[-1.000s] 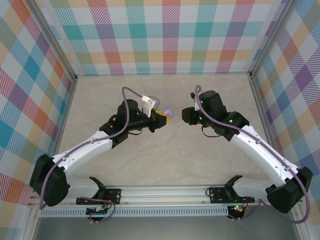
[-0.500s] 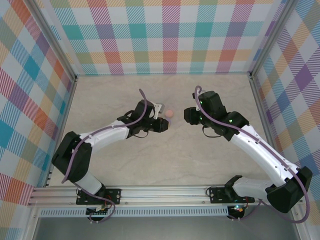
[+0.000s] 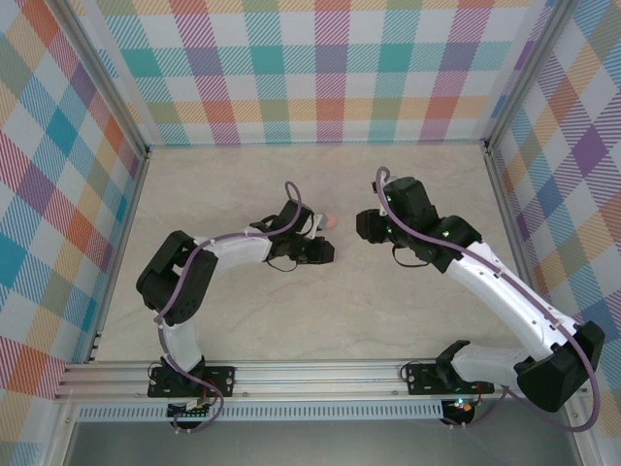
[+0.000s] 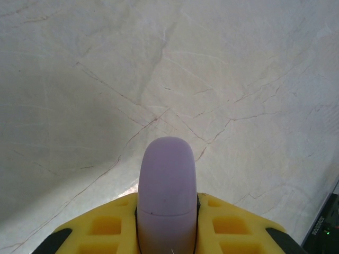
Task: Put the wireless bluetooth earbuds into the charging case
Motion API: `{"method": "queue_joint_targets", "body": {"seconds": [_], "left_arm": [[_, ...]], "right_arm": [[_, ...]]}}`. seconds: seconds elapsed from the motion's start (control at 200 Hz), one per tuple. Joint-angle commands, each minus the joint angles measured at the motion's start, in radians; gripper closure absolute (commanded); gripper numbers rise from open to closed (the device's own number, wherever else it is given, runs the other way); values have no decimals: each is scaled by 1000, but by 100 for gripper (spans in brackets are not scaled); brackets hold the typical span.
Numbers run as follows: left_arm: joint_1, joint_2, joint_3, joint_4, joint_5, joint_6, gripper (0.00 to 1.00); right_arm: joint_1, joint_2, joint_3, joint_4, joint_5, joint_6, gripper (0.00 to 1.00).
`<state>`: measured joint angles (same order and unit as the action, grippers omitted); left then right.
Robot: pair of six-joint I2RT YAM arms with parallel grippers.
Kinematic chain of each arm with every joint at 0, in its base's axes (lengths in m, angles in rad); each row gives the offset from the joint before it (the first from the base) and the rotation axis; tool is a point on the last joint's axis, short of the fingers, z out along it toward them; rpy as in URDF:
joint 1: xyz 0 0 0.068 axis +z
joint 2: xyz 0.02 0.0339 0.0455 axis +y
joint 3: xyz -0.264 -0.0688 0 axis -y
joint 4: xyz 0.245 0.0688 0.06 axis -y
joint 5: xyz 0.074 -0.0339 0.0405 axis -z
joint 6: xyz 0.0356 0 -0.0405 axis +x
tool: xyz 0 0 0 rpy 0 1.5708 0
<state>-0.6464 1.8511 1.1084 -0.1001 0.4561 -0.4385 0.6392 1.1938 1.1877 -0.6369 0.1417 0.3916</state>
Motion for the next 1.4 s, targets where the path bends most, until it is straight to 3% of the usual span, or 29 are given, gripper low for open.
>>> {"method": "queue_joint_targets", "body": {"seconds": [0.0, 0.41, 0.735, 0.96, 1.16, 1.395], "left_arm": [[6, 27, 28, 14, 31, -39, 78], [5, 89, 33, -1, 23, -65, 75], [5, 63, 21, -35, -25, -53, 46], [20, -22, 16, -146, -153, 21, 35], [51, -131, 2, -271, -262, 87, 30], [78, -193, -7, -333, -296, 128, 28]], "right_arm": [[4, 7, 4, -23, -20, -6, 68], [4, 12, 1, -34, -21, -10, 67], [4, 15, -7, -36, 7, -7, 62], [4, 6, -32, -52, 135, 17, 53], [1, 1, -76, -70, 281, 75, 47], [-14, 7, -114, -77, 337, 113, 46]]}}
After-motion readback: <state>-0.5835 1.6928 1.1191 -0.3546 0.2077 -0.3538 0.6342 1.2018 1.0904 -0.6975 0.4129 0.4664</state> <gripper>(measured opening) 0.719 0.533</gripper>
